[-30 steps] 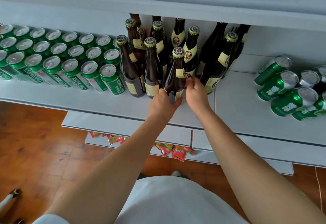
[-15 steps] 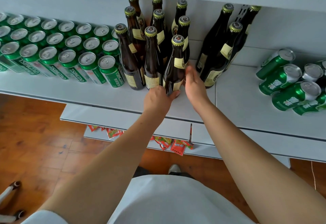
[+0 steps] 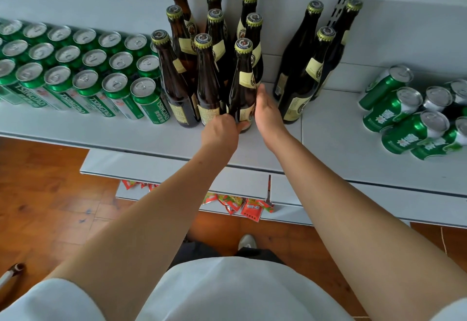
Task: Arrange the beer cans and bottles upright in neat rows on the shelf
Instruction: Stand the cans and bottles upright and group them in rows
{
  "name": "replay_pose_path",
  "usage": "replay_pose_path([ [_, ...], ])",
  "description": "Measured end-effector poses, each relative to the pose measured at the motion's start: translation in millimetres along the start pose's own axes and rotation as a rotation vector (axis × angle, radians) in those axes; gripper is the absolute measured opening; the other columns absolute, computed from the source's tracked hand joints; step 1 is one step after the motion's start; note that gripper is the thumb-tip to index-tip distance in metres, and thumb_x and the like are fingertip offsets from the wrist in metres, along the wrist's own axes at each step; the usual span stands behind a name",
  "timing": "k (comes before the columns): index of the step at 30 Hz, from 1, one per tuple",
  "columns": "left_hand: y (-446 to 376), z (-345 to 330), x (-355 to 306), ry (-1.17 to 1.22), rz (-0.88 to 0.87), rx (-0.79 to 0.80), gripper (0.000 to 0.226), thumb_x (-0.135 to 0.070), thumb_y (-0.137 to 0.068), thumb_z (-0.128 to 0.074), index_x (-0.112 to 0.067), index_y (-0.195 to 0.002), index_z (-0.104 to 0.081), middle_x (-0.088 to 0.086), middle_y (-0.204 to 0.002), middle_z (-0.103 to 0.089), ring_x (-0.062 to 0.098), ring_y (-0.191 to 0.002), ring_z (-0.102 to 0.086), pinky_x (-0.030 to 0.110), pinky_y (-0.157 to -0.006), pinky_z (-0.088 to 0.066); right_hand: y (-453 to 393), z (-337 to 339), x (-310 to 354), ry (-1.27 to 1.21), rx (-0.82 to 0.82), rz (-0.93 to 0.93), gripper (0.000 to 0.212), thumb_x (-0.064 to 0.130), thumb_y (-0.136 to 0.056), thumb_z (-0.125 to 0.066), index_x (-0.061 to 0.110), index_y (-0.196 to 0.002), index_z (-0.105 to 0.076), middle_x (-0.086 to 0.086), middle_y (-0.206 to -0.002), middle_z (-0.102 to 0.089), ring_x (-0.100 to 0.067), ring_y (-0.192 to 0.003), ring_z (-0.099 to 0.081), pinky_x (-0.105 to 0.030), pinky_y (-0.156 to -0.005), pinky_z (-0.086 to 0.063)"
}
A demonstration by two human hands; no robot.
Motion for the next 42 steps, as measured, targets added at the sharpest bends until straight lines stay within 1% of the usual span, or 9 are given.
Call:
replay_pose_path([
  [5, 3, 4, -1, -0.049, -0.011, 0.007, 0.05, -0.053, -0.099, -0.044, -0.006, -0.096, -0.058, 0.011, -0.09, -0.056, 0.032, -0.091, -0.06, 0.035, -0.067, -0.039, 5, 2, 3, 0.031, 0.059, -0.069, 0.056, 0.054, -0.102, -0.017, 0.03, -0.15, -0.035, -0.001, -0.151, -0.042, -0.023, -0.138, -0.037, -0.028, -0.104, -0.028],
  [8, 8, 1, -2, -0.079, -0.037, 0.016, 0.047, -0.051, -0.098, -0.046, -0.007, -0.094, -0.06, 0.006, -0.087, -0.055, 0.03, -0.091, -0.062, 0.033, -0.066, -0.044, 24, 10, 10, 0.125, 0.06, 0.043, 0.054, 0.051, -0.103, -0.022, 0.019, -0.134, -0.052, -0.004, -0.129, -0.06, -0.017, -0.122, -0.053, -0.019, -0.092, -0.033],
  [10, 11, -4, -5, -0.014, -0.078, 0.069, 0.043, -0.048, -0.097, -0.048, -0.008, -0.096, -0.066, 0.005, -0.085, -0.067, 0.027, -0.088, -0.068, 0.035, -0.07, -0.053, 43, 25, 5, 0.209, -0.151, 0.252, 0.037, 0.042, -0.101, -0.036, 0.013, -0.104, -0.06, 0.007, -0.093, -0.064, -0.002, -0.088, -0.06, -0.005, -0.072, -0.037],
  [12, 16, -12, -11, 0.152, -0.136, 0.166, 0.035, -0.042, -0.096, -0.052, -0.011, -0.091, -0.068, 0.005, -0.077, -0.073, 0.021, -0.078, -0.071, 0.037, -0.075, -0.058, 57, 44, -9, 0.278, -0.435, 0.362, 0.023, 0.028, -0.096, -0.052, 0.01, -0.107, -0.06, 0.005, -0.099, -0.064, -0.006, -0.086, -0.059, -0.009, -0.071, -0.045],
  [14, 21, -19, -16, 0.3, -0.176, 0.186, 0.023, -0.033, -0.095, -0.056, -0.014, -0.092, -0.068, 0.006, -0.078, -0.074, 0.019, -0.075, -0.072, 0.038, -0.077, -0.059, 49, 62, -23, 0.39, -0.569, 0.351, 0.04, 0.027, -0.088, -0.064, 0.007, -0.121, -0.053, -0.008, -0.117, -0.057, -0.022, -0.101, -0.058, -0.026, -0.083, -0.049],
  [18, 25, -27, -23, 0.42, -0.103, 0.057, 0.022, -0.029, -0.092, -0.056, -0.016, -0.105, -0.069, 0.009, -0.096, -0.073, 0.027, -0.091, -0.069, 0.039, -0.085, -0.055, 3, 78, -31, 0.351, -0.407, 0.116, 0.077, 0.036, -0.08, -0.075, 0.004, -0.14, -0.04, -0.014, -0.134, -0.047, -0.029, -0.12, -0.051, -0.03, -0.097, -0.041],
  [25, 30, -30, -43, 0.38, -0.119, 0.061, 0.044, -0.032, -0.094, -0.058, -0.014, -0.135, -0.053, 0.002, -0.123, -0.067, 0.02, -0.111, -0.061, 0.022, -0.082, -0.04, -17, 78, -45, 0.425, -0.37, 0.18, 0.069, 0.043, -0.078, -0.075, 0.012, -0.133, -0.048, -0.01, -0.123, -0.053, -0.027, -0.111, -0.057, -0.034, -0.088, -0.049],
  [38, 31, -24, -36, 0.379, -0.066, -0.016, 0.038, -0.026, -0.095, -0.056, -0.011, -0.131, -0.059, 0.005, -0.12, -0.068, 0.021, -0.112, -0.06, 0.02, -0.083, -0.039, -17, 54, -31, 0.408, -0.149, 0.227, 0.05, 0.025, -0.084, -0.072, 0.005, -0.126, -0.053, -0.011, -0.115, -0.066, -0.026, -0.106, -0.063, -0.029, -0.083, -0.05],
  [42, 34, -15, -40, 0.433, -0.077, -0.088, 0.034, -0.02, -0.094, -0.054, -0.011, -0.125, -0.062, 0.005, -0.114, -0.069, 0.024, -0.107, -0.062, 0.026, -0.084, -0.047, -28, 82, -16, 0.456, -0.292, 0.159, 0.037, 0.008, -0.09, -0.053, 0.001, -0.125, -0.051, -0.017, -0.115, -0.062, -0.031, -0.104, -0.061, -0.024, -0.07, -0.04],
])
Point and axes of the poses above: each hand's wrist, its own y-axis away from the middle knuckle, its own z-axis out of the back of the hand, x = y × z, the point moved 1 cm from there along -y, towards the middle knuckle
